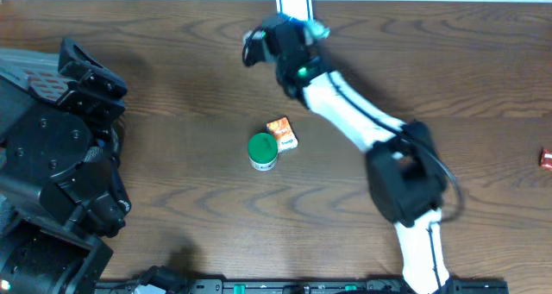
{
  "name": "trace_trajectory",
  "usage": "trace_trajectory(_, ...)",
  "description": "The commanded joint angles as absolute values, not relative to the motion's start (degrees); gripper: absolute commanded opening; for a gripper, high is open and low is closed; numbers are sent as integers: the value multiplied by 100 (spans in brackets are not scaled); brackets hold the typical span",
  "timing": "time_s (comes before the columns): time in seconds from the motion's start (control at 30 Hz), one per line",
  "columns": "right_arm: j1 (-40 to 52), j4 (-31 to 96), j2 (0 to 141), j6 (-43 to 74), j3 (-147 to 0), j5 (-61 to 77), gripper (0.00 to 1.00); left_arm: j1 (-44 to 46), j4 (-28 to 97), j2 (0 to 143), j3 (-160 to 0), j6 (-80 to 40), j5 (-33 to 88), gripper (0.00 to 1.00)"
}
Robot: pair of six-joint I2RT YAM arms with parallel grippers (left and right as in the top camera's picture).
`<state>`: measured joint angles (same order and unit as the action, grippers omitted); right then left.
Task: Scan the item barcode
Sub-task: 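Lift the wipe pack and hold it under the white scanner, then carry the wipe pack right and release it at the table edge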
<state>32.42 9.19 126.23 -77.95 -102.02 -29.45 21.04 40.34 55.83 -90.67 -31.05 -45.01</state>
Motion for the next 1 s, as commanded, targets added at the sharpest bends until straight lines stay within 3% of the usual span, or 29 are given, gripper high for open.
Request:
trace_trajectory(0.0, 2871, 1240, 11819, -7111, -10230, -3404, 1, 2080, 4029, 5572, -9085, -3026, -4591, 81)
trace_trajectory(0.23, 1433, 2303, 11378, -5859, -10230, -4051, 1, 2080, 4029, 5572, -9087, -3024, -4591, 82)
trace_trajectory(0.5, -733, 3835, 11542, -3769, -10116, -3428, 1, 2080, 4029, 5572, -9087, -3024, -4591, 81)
trace_trajectory(0.73, -2198, 3839, 11546, -3260, -9467, -2936, 1, 2080, 4027, 5572, -9085, -3024, -4591, 81)
trace_trajectory(0.97, -3092, 3395, 11546, -2606, -8753, -2508, 2, 2080, 4029, 5572, -9085, -3024, -4591, 81)
